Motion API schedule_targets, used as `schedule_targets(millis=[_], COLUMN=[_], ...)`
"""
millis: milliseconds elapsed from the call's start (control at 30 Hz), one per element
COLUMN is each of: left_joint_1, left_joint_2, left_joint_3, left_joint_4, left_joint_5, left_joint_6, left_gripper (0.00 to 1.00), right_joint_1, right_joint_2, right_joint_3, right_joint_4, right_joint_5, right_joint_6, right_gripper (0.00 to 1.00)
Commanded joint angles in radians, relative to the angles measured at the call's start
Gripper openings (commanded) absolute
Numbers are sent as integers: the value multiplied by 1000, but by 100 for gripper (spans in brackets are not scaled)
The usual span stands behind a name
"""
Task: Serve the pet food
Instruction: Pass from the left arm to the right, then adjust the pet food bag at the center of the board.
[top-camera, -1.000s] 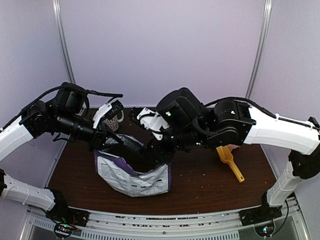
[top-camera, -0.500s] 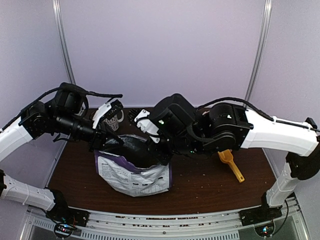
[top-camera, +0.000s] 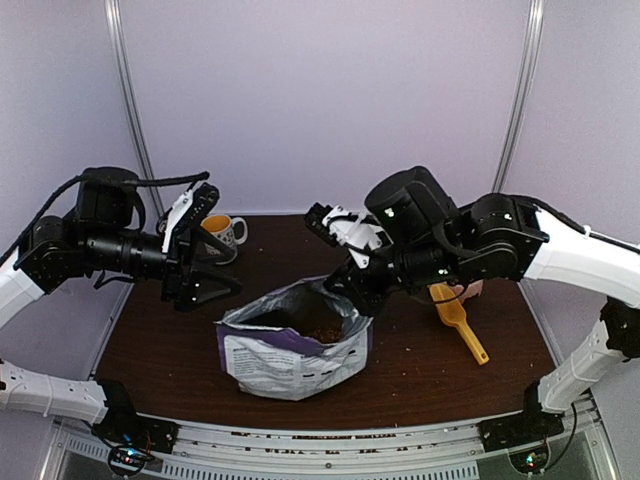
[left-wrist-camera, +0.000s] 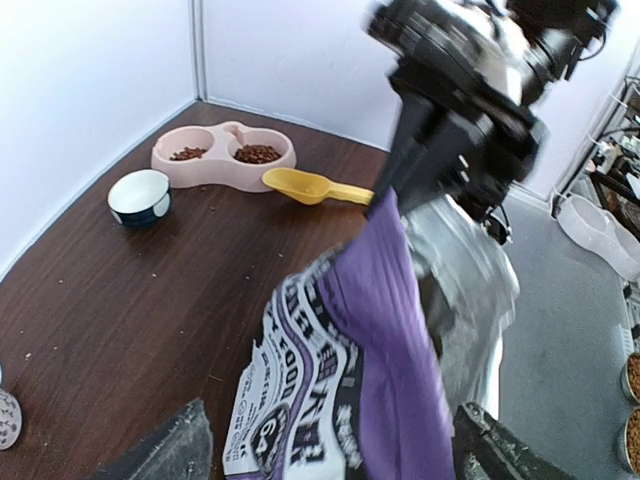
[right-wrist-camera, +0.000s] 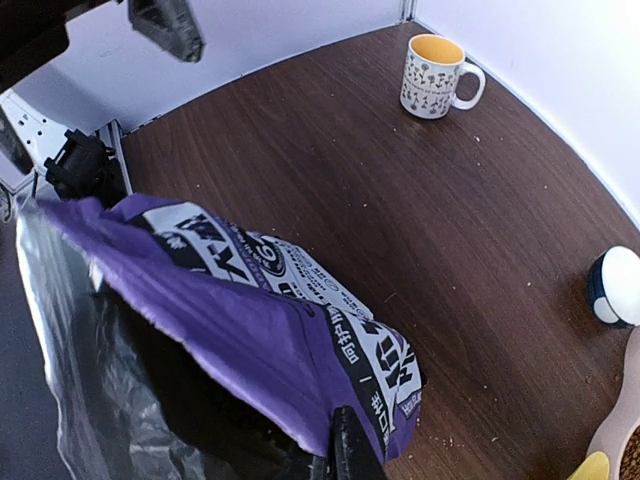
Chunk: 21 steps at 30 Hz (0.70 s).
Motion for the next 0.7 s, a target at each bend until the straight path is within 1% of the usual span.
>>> schedule_targets(millis=[0,133,200,367,433,600,667], left_joint_1=[-4,-20,-41,-166,-201,-255,-285], left_joint_2=[-16,-16,-10,-4,-1,18,29], left_joint_3=[-48,-76,-80,-56,-50,-39,-30], left_joint_4=[62,93,104,118,123,126,123], left_joint_5=[76,74,49,-104,-143,-161,-171], left_joint_6=[51,78,84,99,91,71,62], left_gripper=[86,86,86,86,86,86,89], right_joint_1=[-99,-134,-142,-160,-166,-181,-186], right_joint_2=[-81,-108,-111,-96,-87,-67,-66], right_joint_3=[-70,-104,-109,-108,-108,-99,-98], right_joint_4=[46,55,56,55,58,65,67], right_joint_5=[-149,-171,-164,-136,-134,-129,-126], right_joint_6=[63,71,80,115,124,140,145], right_gripper=[0,0,0,0,0,0,0])
